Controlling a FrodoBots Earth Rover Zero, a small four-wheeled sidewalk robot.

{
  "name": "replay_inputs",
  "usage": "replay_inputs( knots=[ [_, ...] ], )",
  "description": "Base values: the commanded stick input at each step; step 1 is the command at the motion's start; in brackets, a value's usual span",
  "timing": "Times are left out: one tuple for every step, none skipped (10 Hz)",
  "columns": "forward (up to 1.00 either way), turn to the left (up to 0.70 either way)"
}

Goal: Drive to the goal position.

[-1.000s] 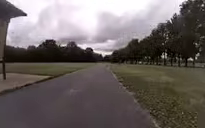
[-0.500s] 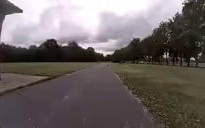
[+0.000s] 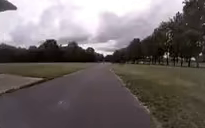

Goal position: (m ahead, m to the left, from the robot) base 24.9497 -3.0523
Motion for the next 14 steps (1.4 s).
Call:
replay_inputs(
  knots=[
    [0.70, 0.00],
    [0.70, 0.00],
    [0.70, 0.00],
    [0.70, 0.00],
    [0.70, 0.00],
    [0.70, 0.00],
    [0.70, 0.00],
    [0.70, 0.00],
    [0.70, 0.00],
    [0.70, 0.00],
    [0.70, 0.00],
    [0.70, 0.00],
    [0.70, 0.00],
    [0.70, 0.00]
  ],
)
